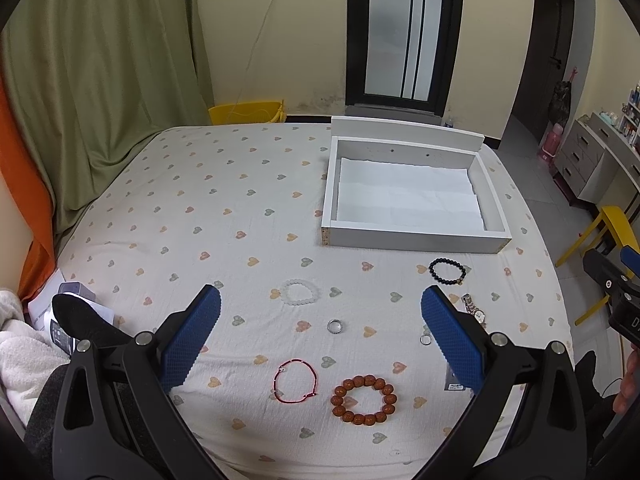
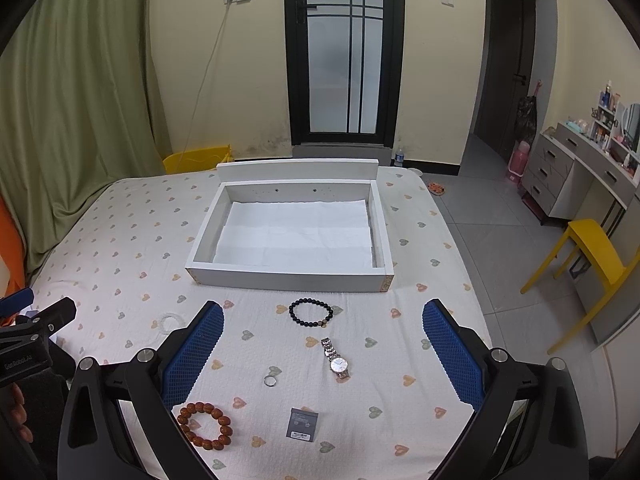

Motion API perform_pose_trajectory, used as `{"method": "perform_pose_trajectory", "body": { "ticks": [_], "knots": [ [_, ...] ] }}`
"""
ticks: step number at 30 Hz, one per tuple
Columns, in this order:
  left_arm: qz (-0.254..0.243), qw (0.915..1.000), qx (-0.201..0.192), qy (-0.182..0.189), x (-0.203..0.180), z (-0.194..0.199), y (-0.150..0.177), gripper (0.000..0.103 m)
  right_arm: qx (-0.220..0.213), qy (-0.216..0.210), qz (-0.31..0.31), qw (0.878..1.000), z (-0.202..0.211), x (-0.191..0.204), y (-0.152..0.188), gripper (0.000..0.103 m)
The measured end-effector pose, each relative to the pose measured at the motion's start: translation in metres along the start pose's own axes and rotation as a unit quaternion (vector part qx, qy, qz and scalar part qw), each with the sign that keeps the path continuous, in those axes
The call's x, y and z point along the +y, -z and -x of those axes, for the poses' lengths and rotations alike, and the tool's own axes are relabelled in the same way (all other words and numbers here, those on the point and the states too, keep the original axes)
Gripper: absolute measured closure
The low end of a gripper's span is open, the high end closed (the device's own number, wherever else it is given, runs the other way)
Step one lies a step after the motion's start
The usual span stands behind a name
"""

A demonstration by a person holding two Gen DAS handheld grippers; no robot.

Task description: Organize jewelry

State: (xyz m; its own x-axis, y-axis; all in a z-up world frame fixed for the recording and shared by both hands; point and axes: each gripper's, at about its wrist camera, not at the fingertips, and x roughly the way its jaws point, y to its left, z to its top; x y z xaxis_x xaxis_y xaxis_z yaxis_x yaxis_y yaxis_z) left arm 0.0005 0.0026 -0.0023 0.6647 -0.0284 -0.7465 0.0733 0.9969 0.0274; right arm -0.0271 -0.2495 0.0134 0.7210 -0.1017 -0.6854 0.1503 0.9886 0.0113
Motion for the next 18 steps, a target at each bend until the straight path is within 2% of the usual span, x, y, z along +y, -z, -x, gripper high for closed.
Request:
{"method": "perform_pose_trajectory", "body": {
  "ticks": [18],
  "knots": [
    [0.015, 0.9999, 0.001, -0.002, 0.0081, -0.0045, 0.0012, 0.005, 0.002, 0.002, 0.002, 1.0, -0.0029, 0.0014, 0.0007, 0.004]
  ]
}}
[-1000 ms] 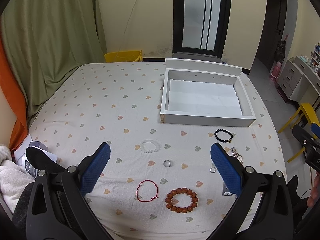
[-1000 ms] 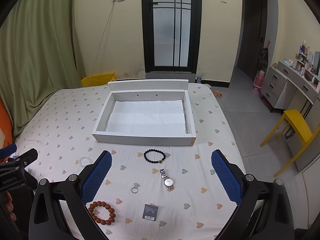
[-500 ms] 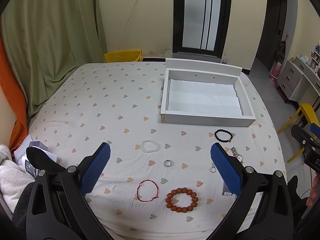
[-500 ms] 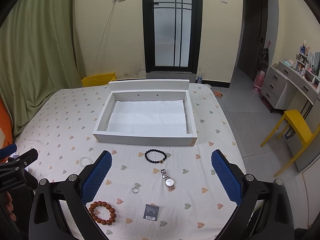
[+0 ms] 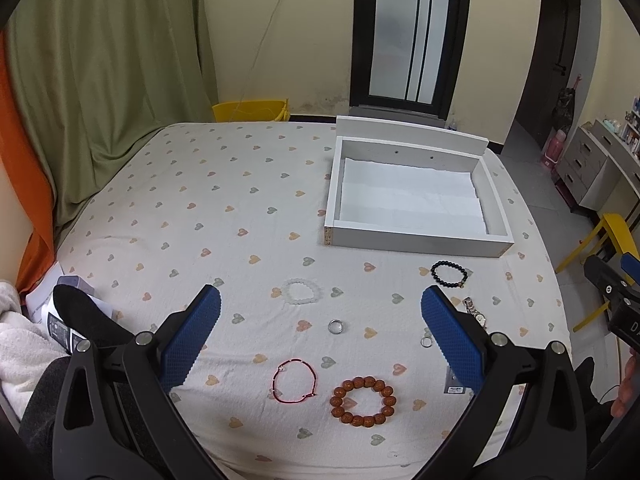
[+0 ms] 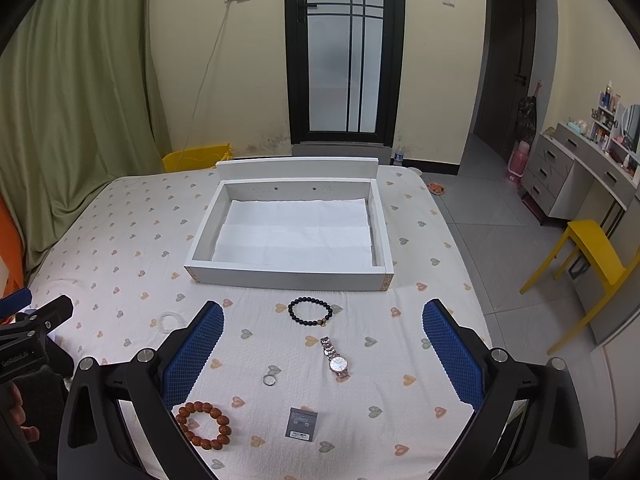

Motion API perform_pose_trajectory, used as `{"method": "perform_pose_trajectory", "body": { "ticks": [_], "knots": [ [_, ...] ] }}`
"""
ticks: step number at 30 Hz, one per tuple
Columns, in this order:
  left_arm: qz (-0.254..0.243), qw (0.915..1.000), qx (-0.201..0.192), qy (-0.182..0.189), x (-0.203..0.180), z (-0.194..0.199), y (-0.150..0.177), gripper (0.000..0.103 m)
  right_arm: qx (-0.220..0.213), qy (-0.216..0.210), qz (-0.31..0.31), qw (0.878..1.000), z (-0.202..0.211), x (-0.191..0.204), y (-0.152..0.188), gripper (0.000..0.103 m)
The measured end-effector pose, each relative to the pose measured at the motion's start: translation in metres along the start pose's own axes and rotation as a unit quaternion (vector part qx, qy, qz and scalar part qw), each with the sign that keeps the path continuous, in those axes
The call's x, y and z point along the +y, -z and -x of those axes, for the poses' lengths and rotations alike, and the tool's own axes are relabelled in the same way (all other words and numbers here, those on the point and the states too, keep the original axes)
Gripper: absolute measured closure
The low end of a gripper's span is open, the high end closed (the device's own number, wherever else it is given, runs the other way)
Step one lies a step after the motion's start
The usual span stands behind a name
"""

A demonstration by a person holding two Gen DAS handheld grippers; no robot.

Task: Organize jewelry
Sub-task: 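Grasp the white bead bracelet with left tool while right tool grasps black bead bracelet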

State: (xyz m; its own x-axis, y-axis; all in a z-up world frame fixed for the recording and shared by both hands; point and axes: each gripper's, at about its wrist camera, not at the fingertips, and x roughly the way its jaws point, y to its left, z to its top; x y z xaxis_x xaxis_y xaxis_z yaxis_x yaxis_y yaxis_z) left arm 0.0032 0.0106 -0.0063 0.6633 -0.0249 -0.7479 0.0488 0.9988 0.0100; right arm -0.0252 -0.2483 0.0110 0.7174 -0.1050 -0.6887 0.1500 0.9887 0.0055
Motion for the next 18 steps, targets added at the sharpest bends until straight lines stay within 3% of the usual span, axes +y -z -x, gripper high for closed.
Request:
{"method": "perform_pose_trajectory", "body": {
  "ticks": [11, 18],
  "knots": [
    [0.008, 0.9999, 0.006, -0.012, 0.01, -0.014, 0.004, 0.005, 0.008, 0.003, 0.002, 1.0, -0.012, 0.001, 0.002, 0.004],
    [-0.007, 0.9988, 0.024, -0.041, 0.011, -0.043, 0.013, 0.005, 0.02, 0.006, 0.011, 1.0, -0.032, 0.002, 0.002, 0.004]
  ]
}}
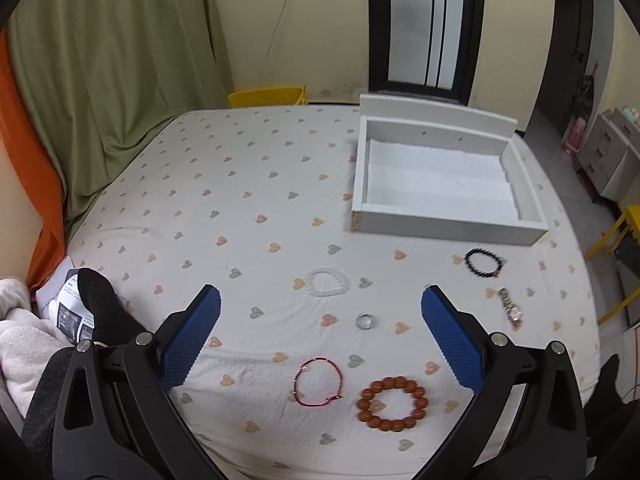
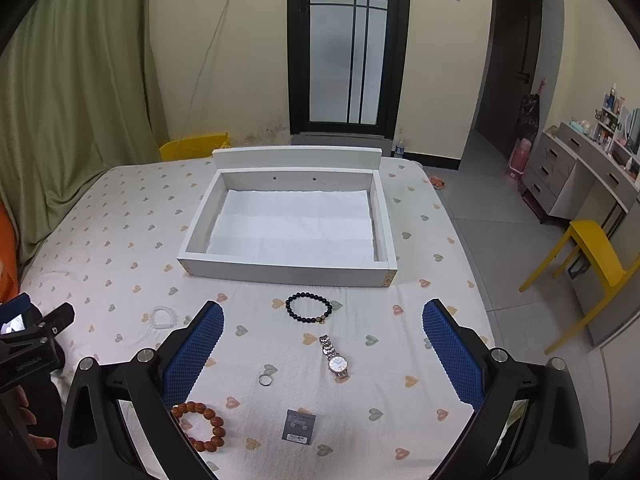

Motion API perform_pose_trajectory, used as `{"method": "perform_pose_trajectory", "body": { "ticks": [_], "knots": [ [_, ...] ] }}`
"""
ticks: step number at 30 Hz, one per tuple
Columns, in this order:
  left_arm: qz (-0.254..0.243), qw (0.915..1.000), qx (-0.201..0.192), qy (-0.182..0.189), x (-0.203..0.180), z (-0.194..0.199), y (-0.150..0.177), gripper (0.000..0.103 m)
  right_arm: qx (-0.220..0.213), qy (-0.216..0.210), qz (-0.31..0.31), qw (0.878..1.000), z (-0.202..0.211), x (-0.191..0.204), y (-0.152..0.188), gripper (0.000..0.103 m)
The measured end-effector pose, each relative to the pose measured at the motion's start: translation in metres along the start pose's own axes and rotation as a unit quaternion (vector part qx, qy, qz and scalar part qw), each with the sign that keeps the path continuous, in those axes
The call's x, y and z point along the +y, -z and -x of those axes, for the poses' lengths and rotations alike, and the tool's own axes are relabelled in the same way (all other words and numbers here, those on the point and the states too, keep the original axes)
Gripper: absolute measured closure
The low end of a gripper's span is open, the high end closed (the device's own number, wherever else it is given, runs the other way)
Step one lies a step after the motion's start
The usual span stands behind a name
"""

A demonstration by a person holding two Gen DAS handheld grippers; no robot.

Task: Organize jewelry
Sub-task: 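Grasp the white bead bracelet with left tool while right tool grasps black bead bracelet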

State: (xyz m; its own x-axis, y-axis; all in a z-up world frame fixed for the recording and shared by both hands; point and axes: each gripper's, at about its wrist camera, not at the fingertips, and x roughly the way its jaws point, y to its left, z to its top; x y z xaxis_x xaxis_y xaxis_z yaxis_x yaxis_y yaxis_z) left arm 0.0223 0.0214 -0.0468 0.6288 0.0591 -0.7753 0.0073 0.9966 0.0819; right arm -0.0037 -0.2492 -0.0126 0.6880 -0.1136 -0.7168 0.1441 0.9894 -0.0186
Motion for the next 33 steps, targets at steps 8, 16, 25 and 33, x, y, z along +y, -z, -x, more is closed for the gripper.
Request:
{"method": "perform_pose_trajectory", "body": {
  "ticks": [8, 16, 25, 33],
  "knots": [
    [0.037, 0.9988, 0.027, 0.015, 0.01, -0.058, 0.004, 0.005, 0.021, -0.003, 0.01, 1.0, -0.056, 0.005, 0.002, 0.004],
    [0.027, 0.9986, 0.043, 0.015, 0.003, -0.115, 0.003, 0.005, 0.044, -0.021, 0.026, 0.998, -0.139, 0.012, 0.003, 0.004],
    [0.042, 0.9971, 0.062, 0.01, 0.005, -0.175, 0.008, 0.005, 0.074, -0.046, 0.033, 0.996, -0.22, 0.018, 0.013, 0.004],
    [0.046, 0.9945, 0.092, -0.018, 0.012, -0.224, 0.031, 0.005, 0.093, -0.045, 0.054, 0.993, -0.281, 0.02, 0.035, 0.004]
  ]
}}
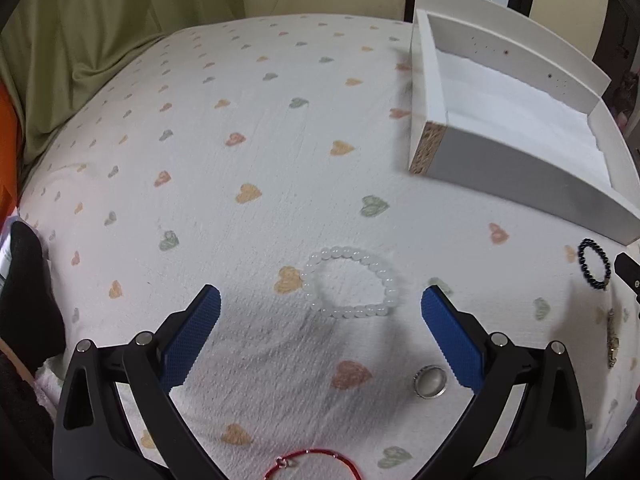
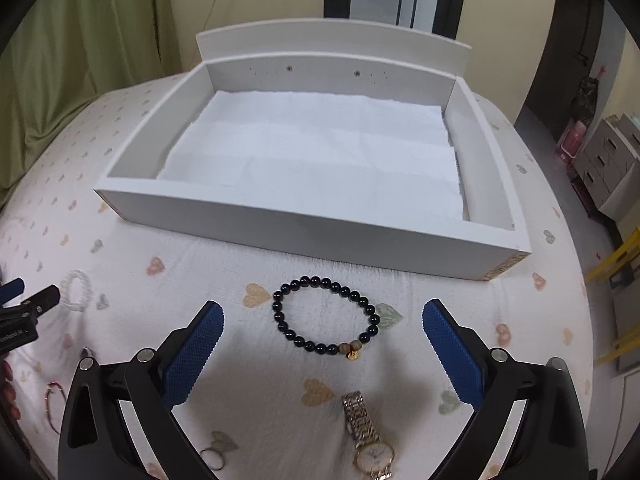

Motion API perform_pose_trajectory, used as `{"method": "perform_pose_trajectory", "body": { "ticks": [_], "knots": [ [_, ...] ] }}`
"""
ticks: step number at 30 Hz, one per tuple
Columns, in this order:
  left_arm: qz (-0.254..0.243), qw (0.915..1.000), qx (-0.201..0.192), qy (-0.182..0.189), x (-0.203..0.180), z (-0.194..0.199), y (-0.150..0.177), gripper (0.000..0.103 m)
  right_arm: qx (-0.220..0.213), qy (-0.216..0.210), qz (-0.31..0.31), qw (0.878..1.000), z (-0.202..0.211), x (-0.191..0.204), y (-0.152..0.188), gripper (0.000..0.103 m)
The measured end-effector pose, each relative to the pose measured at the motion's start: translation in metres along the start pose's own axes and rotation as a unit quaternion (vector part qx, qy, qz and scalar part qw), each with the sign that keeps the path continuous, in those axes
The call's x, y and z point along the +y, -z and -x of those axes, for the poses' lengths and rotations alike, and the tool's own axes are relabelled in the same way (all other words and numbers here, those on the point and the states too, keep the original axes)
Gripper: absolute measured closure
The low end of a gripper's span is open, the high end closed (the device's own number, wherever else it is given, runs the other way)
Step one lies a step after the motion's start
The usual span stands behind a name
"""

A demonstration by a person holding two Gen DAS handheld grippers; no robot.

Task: Organize jewelry
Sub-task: 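Grasp the white bead bracelet with left tool while right tool grasps black bead bracelet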

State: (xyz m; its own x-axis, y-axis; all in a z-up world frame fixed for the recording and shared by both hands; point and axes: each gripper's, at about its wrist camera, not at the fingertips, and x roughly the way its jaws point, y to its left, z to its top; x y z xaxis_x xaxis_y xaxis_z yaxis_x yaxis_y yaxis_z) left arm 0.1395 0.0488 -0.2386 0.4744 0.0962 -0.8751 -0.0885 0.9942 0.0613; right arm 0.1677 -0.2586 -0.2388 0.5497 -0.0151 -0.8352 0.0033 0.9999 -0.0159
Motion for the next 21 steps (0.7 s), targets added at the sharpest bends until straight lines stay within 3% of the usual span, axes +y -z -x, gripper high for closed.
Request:
{"method": "perform_pose_trajectory", "body": {
  "ticks": [10, 18, 21],
  "knots": [
    [0.002, 0.9999, 0.015, 0.0, -0.002, -0.037, 0.007, 0.005, 0.016, 0.004, 0.016, 1.0, -0.046, -0.004, 0.009, 0.004],
    [0.01, 0.9999, -0.001, 0.013, -0.003, -0.043, 0.004, 0.005, 0.022, -0.013, 0.011, 1.0, -0.057, -0.01, 0.015, 0.004],
    [0.016, 0.9997, -0.002, 0.016, -0.003, -0.042, 0.006, 0.007, 0.017, -0.02, 0.008, 1.0, -0.054, -0.009, 0.016, 0.013]
  ]
}}
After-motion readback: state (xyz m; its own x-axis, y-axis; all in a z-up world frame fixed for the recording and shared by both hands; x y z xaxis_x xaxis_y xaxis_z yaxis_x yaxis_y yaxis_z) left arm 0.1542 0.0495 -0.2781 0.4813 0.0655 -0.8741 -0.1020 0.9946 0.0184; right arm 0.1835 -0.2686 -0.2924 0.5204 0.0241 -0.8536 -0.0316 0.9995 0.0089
